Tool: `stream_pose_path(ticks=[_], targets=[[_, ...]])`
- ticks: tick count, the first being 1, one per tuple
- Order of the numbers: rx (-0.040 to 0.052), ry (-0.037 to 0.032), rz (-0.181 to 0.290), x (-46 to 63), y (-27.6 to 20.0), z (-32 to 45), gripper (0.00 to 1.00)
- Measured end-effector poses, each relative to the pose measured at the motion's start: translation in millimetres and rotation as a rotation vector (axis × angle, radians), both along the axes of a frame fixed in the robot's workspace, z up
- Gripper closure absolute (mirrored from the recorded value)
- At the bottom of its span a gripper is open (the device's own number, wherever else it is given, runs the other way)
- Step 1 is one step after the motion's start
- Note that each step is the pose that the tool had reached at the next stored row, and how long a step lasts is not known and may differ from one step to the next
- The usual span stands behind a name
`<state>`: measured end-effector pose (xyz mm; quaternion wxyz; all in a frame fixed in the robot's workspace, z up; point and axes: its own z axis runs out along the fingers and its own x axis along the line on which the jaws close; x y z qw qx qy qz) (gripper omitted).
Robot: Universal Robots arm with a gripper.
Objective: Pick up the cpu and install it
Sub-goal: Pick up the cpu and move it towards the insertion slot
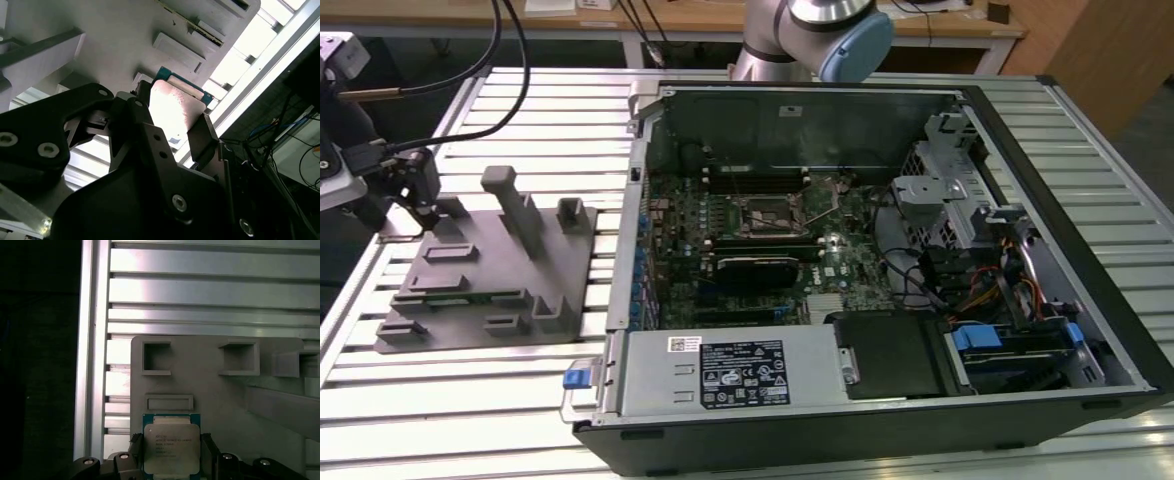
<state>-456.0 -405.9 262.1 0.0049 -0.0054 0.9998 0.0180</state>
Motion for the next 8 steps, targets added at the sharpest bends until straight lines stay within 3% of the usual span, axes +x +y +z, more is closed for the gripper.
stream_pose_path(ticks=[8], targets=[[0.0,0.0,0.0,0.0,0.0,2.1,0.46]])
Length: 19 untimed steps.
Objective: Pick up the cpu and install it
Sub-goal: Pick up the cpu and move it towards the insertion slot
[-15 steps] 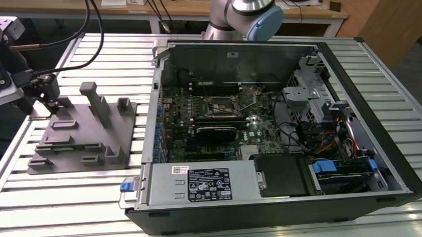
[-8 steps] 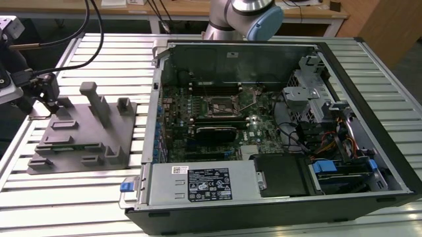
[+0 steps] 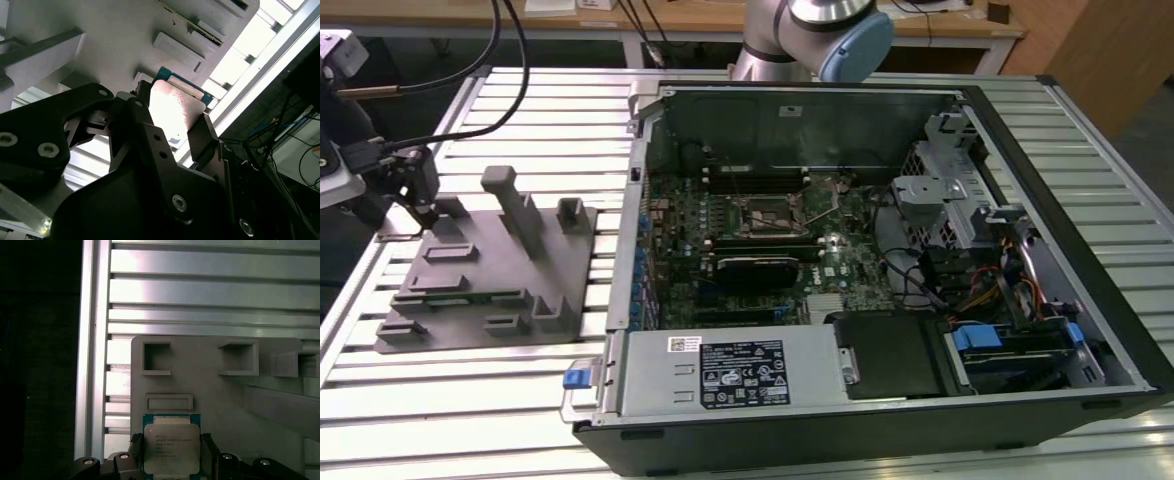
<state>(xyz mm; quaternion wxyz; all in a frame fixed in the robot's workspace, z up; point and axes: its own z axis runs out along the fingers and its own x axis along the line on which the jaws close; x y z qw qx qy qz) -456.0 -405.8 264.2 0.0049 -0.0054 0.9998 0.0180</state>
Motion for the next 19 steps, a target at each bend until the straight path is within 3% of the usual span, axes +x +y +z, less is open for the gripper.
stream_pose_path(ticks=[9,19], targets=[[-0.0001,0.0001,0.0,0.0,0.1,3.4,0.46],[0.0,0.0,0.0,0.0,0.7,15.2,0.46]])
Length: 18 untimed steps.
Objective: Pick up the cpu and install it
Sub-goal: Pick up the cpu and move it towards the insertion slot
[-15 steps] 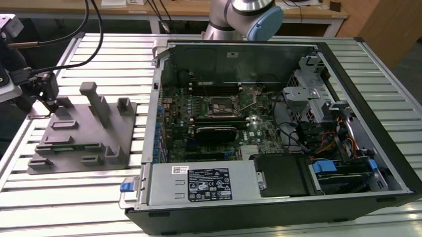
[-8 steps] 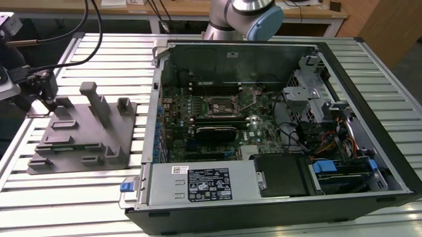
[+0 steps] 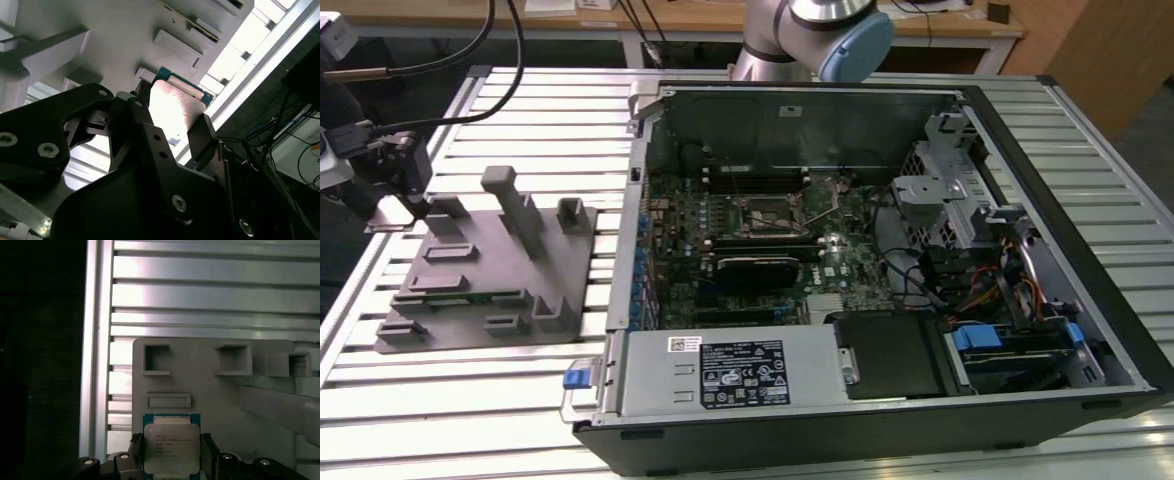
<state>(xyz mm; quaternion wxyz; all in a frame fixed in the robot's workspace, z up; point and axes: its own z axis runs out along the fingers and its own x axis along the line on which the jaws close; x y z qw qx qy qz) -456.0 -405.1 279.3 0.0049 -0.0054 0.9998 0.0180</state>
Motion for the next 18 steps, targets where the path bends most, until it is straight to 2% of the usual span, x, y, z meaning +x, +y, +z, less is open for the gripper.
stream_pose_path(ticks=[18], targets=[[0.0001,-0.0001,0.0,0.0,1.1,8.5,0.46]])
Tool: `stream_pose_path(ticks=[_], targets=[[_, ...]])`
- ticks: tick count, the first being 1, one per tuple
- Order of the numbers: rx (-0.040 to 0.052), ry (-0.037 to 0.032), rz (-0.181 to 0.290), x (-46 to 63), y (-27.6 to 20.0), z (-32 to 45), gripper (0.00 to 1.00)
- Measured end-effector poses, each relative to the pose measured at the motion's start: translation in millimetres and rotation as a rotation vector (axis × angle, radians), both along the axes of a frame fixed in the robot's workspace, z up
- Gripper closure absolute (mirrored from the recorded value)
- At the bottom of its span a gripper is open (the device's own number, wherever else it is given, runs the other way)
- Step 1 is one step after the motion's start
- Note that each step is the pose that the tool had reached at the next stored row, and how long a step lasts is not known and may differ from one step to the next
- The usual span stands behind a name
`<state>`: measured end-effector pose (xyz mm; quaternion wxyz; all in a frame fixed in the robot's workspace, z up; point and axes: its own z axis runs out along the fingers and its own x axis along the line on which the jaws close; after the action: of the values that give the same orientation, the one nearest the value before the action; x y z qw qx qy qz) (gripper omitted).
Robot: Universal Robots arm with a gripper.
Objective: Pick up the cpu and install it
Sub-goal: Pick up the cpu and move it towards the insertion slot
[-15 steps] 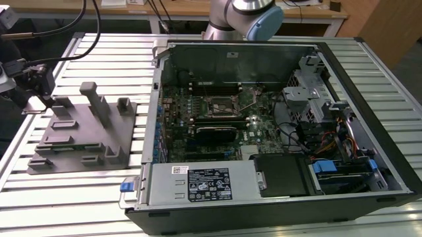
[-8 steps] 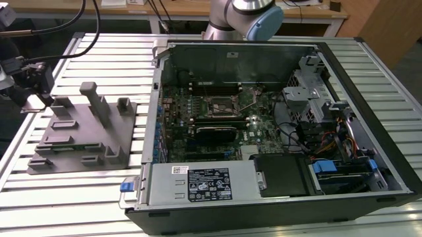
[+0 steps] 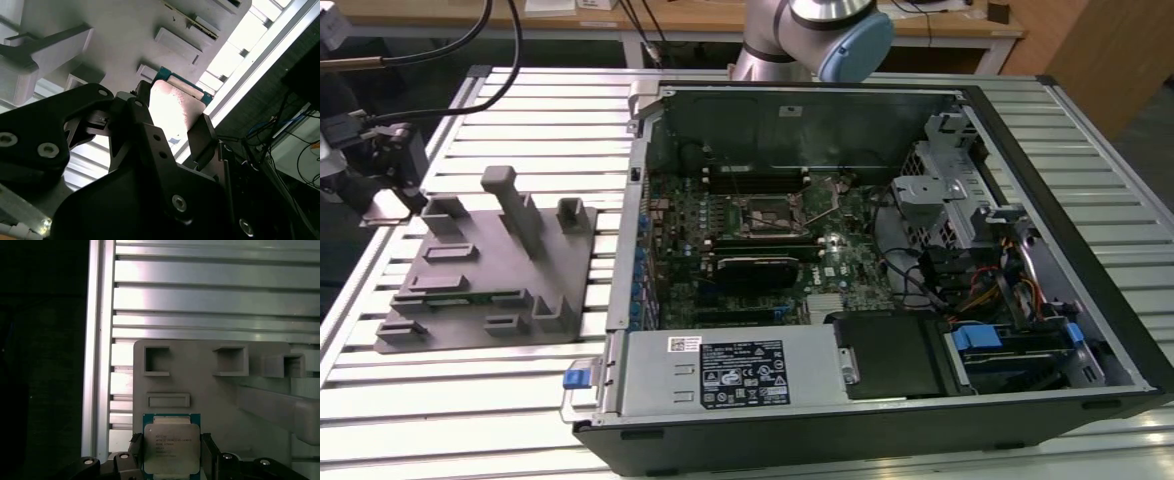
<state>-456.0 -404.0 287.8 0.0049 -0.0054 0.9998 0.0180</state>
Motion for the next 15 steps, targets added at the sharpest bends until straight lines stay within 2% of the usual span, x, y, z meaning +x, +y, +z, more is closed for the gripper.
stream_pose_path(ticks=[15], targets=[[-0.0001,0.0001,0.0,0.0,0.8,5.3,0.46]])
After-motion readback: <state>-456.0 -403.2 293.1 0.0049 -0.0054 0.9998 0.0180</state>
